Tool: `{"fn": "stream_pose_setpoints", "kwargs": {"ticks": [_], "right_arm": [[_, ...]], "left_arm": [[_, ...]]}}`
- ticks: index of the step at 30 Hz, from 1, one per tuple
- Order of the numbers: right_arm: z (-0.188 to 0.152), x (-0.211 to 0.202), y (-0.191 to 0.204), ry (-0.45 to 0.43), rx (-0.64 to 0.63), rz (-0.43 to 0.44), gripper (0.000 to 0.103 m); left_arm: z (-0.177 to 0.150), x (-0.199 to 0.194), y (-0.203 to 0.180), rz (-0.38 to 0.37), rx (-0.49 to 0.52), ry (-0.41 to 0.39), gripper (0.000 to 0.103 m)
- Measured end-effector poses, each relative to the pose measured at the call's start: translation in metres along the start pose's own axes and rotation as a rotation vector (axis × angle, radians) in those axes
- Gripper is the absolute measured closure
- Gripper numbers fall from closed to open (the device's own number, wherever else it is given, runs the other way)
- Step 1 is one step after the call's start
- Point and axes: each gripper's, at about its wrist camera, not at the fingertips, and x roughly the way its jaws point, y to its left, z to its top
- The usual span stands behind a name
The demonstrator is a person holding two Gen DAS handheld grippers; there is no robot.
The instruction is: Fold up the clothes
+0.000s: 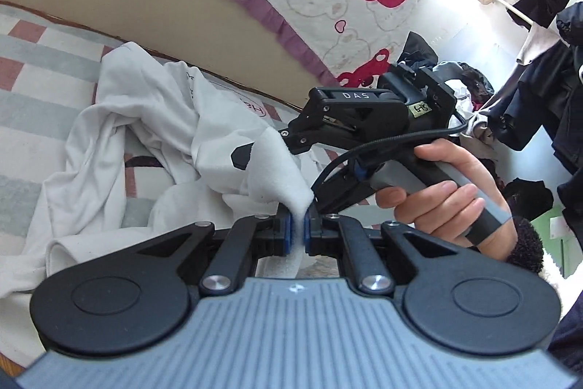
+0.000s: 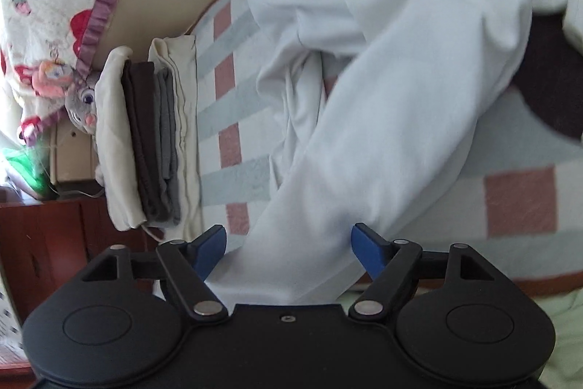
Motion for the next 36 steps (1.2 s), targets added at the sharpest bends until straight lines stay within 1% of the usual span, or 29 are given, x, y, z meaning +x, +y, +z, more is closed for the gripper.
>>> {"fn": "stream_pose_setpoints", "kwargs": {"ticks": [5,8,11,14,15,16,17,18,19,20,21,22,23,24,25,26,27,28,30,31,32,34,35,36], "right_arm": [[-0.006,-0.012,-0.006,0.017,0.019,0.062,0.023],[-0.012,-0.023,-0.008,0.003,0.026,0.068,0.023],[-0.01,-0.023,-0.016,0.001,0.07,0.113,0.023],[-0.005,-0.008,-0.025,0.008,0.15,0.119,0.021],[-0.005,-0.001,-0.025,0.018,0.164,0.121,0.02],[-0.005,0.0,-0.024,0.004,0.167,0.125,0.02],[-0.005,-0.005,-0.023,-0.045,0.152,0.13,0.028],[-0.006,-0.011,-0.021,-0.093,0.138,0.136,0.04],[-0.006,-0.017,-0.019,-0.142,0.123,0.141,0.064],[-0.007,-0.023,-0.017,-0.19,0.108,0.146,0.083],[-0.007,-0.029,-0.016,-0.238,0.093,0.152,0.083],[-0.008,-0.035,-0.014,-0.287,0.079,0.157,0.083],[-0.008,-0.046,-0.011,-0.355,0.045,0.116,0.083],[-0.007,-0.065,-0.006,-0.453,-0.015,0.008,0.084],[-0.006,-0.082,-0.003,-0.541,-0.07,-0.092,0.084],[-0.005,-0.097,-0.002,-0.6,-0.111,-0.17,0.085],[-0.002,-0.11,-0.005,-0.638,-0.139,-0.233,0.085],[0.0,-0.123,-0.009,-0.668,-0.154,-0.286,0.085],[0.0,-0.142,-0.023,-0.709,-0.154,-0.375,0.087],[-0.002,-0.148,-0.028,-0.728,-0.163,-0.432,0.087],[-0.005,-0.151,-0.034,-0.734,-0.182,-0.502,0.088],[-0.007,-0.152,-0.05,-0.714,-0.204,-0.63,0.088],[-0.006,-0.15,-0.06,-0.692,-0.188,-0.672,0.088],[-0.005,-0.146,-0.07,-0.658,-0.166,-0.696,0.087]], "left_arm": [[0.003,-0.002,0.003,-0.001,-0.01,-0.021,0.097],[0.004,-0.003,0.004,0.001,-0.021,-0.029,0.097],[0.003,-0.002,0.003,-0.034,-0.016,-0.024,0.097],[0.004,-0.003,-0.005,-0.081,0.043,0.001,0.097],[0.005,-0.005,-0.007,-0.089,0.056,0.003,0.097],[0.005,-0.008,-0.008,-0.098,0.069,0.004,0.097],[0.005,-0.01,-0.01,-0.1,0.08,0.006,0.097],[0.006,-0.012,-0.01,-0.093,0.089,0.007,0.096],[0.006,-0.015,-0.01,-0.085,0.095,0.008,0.095],[0.006,-0.018,-0.008,-0.072,0.093,0.008,0.092],[0.005,-0.023,-0.004,-0.054,0.084,0.012,0.082],[0.004,-0.027,0.002,-0.033,0.076,0.022,0.068],[0.003,-0.031,0.008,0.004,0.076,0.032,0.062],[0.001,-0.034,0.015,0.067,0.09,0.042,0.055],[-0.001,-0.036,0.021,0.14,0.108,0.055,0.054],[-0.002,-0.035,0.028,0.208,0.123,0.075,0.054],[-0.004,-0.034,0.035,0.262,0.131,0.095,0.054],[-0.006,-0.031,0.042,0.296,0.127,0.117,0.054],[-0.009,-0.024,0.055,0.364,0.12,0.161,0.054],[-0.011,-0.02,0.06,0.385,0.115,0.181,0.054],[-0.014,-0.016,0.064,0.388,0.107,0.198,0.054],[-0.019,-0.005,0.072,0.37,0.063,0.235,0.054],[-0.022,0.0,0.076,0.356,0.035,0.254,0.054],[-0.025,0.005,0.08,0.339,0.007,0.27,0.054]]}}
